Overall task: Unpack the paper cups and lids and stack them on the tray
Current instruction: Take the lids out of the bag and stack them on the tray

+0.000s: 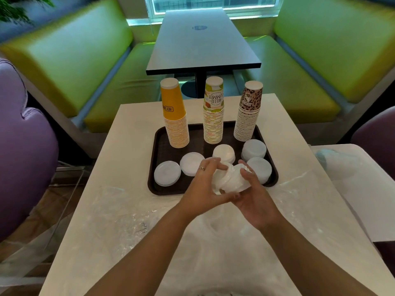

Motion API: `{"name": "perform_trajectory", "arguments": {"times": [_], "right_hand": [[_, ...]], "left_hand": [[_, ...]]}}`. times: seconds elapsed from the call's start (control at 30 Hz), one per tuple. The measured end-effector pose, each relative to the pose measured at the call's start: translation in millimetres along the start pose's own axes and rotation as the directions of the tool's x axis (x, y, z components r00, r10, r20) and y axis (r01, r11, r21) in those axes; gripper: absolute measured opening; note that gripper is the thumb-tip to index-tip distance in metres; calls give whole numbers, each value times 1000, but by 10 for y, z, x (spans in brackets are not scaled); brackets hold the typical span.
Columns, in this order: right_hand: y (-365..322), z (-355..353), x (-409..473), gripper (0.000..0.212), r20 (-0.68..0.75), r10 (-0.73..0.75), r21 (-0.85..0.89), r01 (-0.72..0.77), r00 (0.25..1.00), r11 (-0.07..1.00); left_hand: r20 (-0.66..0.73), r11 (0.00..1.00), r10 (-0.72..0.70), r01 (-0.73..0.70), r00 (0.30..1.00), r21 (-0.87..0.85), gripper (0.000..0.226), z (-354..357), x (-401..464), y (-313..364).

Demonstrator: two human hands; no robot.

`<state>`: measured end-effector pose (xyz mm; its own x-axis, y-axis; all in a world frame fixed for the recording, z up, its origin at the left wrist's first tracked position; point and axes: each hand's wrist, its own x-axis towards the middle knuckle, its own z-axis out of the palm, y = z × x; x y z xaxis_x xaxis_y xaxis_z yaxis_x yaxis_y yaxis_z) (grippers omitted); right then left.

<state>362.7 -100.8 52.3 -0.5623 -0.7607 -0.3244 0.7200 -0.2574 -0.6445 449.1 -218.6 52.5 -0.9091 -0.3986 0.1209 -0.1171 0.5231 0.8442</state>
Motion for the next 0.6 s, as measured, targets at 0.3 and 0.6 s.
{"name": "perform_trajectory", "arguments": {"times": [0.3,0.6], "right_hand": [[-40,-145,122,82,6,127,60,-127,992,990],[-288,-351,371,65,-202,-81,62,95,976,993]], "left_hand": [[250,973,-148,186,957,-139,44,-224,223,-102],[-40,932,-335,337,941,135,77,-66,678,-303]]}}
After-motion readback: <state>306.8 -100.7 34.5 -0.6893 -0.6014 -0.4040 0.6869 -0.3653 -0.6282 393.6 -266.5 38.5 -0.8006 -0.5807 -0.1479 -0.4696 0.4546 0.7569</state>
